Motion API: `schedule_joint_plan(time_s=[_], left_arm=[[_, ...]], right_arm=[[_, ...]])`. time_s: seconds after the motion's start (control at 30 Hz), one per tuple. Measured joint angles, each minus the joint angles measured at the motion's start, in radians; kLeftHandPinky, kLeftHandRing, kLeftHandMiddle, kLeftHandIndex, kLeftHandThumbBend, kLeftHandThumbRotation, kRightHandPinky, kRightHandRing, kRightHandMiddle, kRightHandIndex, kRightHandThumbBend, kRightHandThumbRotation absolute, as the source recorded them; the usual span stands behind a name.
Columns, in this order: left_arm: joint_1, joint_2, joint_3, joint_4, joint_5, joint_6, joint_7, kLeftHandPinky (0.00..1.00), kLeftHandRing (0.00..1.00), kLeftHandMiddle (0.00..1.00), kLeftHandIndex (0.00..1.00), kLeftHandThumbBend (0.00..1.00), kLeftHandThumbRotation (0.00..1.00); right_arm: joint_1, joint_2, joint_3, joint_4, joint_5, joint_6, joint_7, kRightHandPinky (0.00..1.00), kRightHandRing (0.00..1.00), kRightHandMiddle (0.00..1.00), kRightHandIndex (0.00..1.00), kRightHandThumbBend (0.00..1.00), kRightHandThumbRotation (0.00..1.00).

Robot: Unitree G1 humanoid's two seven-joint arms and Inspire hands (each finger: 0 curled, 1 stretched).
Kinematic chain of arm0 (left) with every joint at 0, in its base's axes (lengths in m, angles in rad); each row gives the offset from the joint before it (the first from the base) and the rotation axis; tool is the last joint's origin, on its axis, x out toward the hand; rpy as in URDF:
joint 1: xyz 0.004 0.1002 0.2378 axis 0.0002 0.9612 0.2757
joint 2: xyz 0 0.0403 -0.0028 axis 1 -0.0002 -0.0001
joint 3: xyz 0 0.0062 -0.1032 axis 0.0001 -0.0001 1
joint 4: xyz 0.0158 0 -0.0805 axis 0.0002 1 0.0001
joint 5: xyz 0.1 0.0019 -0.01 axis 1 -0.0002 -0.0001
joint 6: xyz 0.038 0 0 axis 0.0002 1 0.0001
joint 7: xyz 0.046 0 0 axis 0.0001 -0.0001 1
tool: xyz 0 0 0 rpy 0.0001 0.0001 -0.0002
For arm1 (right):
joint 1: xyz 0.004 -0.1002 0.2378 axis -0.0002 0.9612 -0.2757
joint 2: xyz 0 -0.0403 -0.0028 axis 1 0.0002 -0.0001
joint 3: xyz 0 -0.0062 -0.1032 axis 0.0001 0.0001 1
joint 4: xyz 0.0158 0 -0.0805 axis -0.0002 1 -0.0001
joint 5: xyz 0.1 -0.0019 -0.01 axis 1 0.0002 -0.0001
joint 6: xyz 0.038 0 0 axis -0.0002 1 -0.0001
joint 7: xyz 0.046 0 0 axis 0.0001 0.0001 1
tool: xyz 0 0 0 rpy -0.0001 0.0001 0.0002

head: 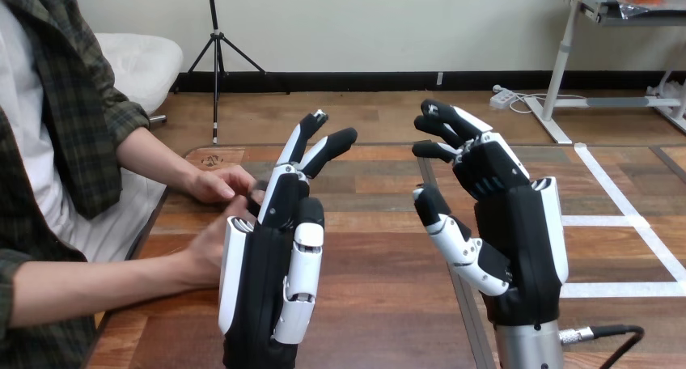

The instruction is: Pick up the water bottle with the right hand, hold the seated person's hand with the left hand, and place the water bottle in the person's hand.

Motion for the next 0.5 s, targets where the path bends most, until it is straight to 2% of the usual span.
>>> schedule_joint_plan(time_s=[0.5], left_arm=[[0.012, -0.001, 0.002, 0.000, 0.012, -0.001, -0.008, 1.00, 0.81, 0.81, 0.90, 0.00, 1.00]], right_arm=[[0.012, 0.016, -0.015, 0.020, -0.031, -0.013, -0.043, 0.64, 0.76, 0.80, 0.74, 0.44, 0.41]])
